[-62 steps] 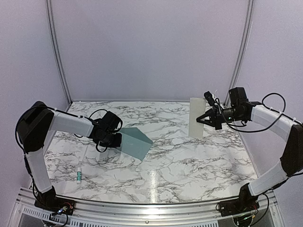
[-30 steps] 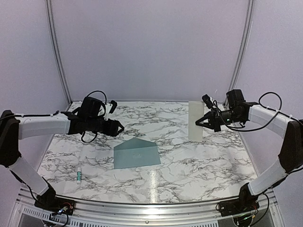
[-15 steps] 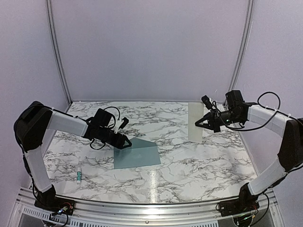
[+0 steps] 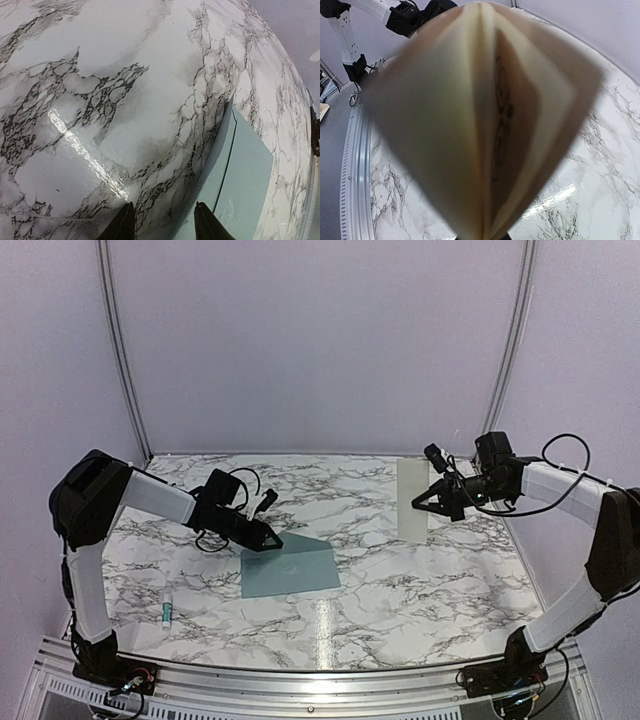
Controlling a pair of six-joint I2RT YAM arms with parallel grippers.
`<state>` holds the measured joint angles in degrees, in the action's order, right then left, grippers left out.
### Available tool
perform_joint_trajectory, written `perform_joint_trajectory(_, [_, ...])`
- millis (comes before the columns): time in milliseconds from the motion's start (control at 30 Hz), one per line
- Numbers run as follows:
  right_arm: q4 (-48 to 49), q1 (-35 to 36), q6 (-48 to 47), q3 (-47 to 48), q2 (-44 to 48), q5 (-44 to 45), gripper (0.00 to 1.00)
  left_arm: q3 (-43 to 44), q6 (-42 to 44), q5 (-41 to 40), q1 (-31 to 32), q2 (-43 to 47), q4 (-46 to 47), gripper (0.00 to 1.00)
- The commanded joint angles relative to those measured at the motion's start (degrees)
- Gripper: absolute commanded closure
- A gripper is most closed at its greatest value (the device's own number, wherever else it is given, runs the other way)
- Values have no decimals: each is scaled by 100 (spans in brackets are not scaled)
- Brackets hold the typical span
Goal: Place the letter into the envelope and seal it
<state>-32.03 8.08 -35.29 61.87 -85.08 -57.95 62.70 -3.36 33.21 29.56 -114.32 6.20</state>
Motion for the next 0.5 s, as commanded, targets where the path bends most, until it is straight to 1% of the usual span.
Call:
perform_joint_trajectory(0, [-81,-16,-77,150,-26,17,100,169,78,493,-34,-207,5,62])
perform_joint_trajectory(233, [-108,-12,-98,159,-78,29,100,231,77,836,-38,-305,-4,79])
perform_joint_trajectory(267, [-110,-20,-100,163,-79,30,100,238,65,869,-37,-295,0,82])
perform_joint_trajectory(400, [-118,-16,-108,168,-79,19,100,235,-44,985,-23,-50,53,94])
perform_joint_trajectory(467, [-112,-17,-108,168,-81,0,100,226,-74,950,23,181,75,98])
